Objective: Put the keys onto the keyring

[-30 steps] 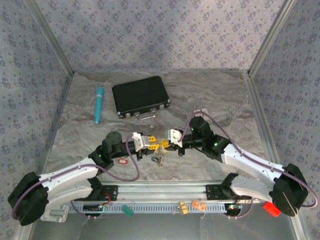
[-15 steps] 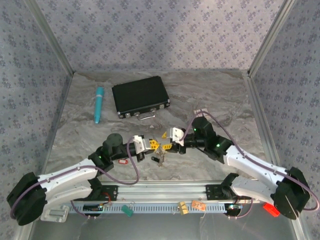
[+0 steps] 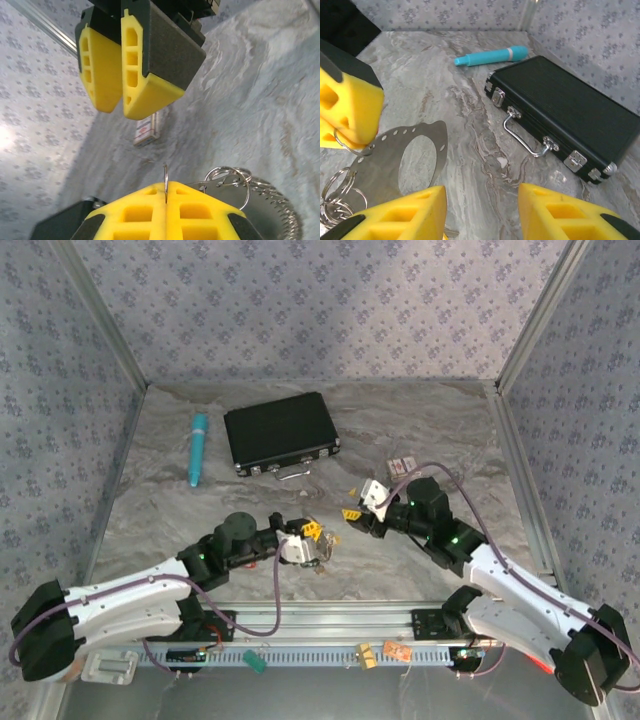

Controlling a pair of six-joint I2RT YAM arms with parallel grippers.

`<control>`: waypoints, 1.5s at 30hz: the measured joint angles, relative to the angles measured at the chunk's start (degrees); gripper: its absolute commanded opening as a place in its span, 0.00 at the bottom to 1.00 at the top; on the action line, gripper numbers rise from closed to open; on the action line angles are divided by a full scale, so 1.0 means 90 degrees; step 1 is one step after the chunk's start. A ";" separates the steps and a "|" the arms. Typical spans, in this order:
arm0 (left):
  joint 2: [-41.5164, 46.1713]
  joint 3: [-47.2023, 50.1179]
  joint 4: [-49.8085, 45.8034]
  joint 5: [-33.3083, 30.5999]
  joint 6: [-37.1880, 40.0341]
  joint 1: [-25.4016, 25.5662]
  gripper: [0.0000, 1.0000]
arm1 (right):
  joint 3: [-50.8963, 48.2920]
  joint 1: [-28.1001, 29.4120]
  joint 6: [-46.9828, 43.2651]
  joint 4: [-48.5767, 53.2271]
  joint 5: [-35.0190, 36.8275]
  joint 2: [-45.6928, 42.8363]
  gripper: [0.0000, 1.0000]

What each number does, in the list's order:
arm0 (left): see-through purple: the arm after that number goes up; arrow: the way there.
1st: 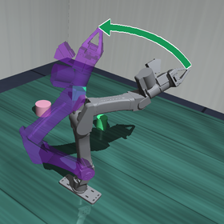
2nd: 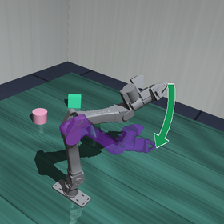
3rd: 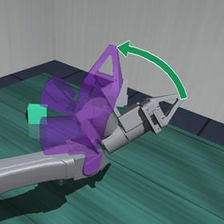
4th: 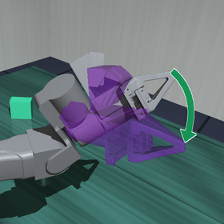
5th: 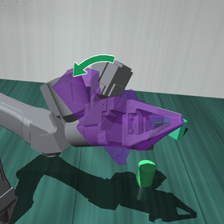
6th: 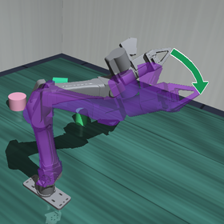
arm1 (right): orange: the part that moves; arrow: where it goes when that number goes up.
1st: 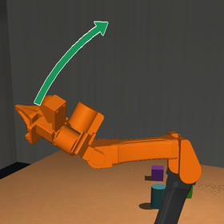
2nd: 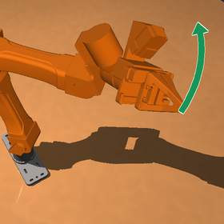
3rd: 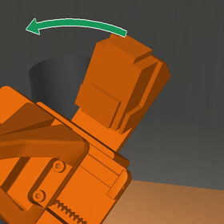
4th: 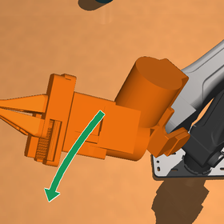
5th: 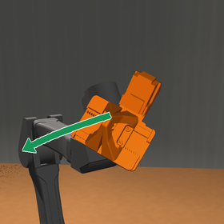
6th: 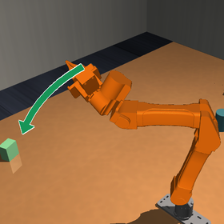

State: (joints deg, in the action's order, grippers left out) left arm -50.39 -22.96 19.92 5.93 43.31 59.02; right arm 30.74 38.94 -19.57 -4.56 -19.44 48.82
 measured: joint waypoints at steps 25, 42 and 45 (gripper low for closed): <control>-0.0034 -0.1185 -0.1792 -0.0379 -0.2854 -0.2630 0.00 | 0.1668 -0.0007 0.2397 0.1800 0.1112 0.1426 0.30; 0.0160 -0.0935 -0.2506 -0.0418 -0.6018 -0.4192 0.00 | 0.1902 0.2895 -0.1005 -0.0061 0.0959 0.4398 0.38; 0.0194 -0.0872 -0.2526 -0.0590 -0.6292 -0.4223 0.00 | 0.2395 0.3169 -0.1076 -0.0265 0.1052 0.5280 0.40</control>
State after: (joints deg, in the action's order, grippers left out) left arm -48.64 -30.81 -2.81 0.62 -13.32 21.02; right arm 52.29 67.46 -29.26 -6.94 -9.98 96.33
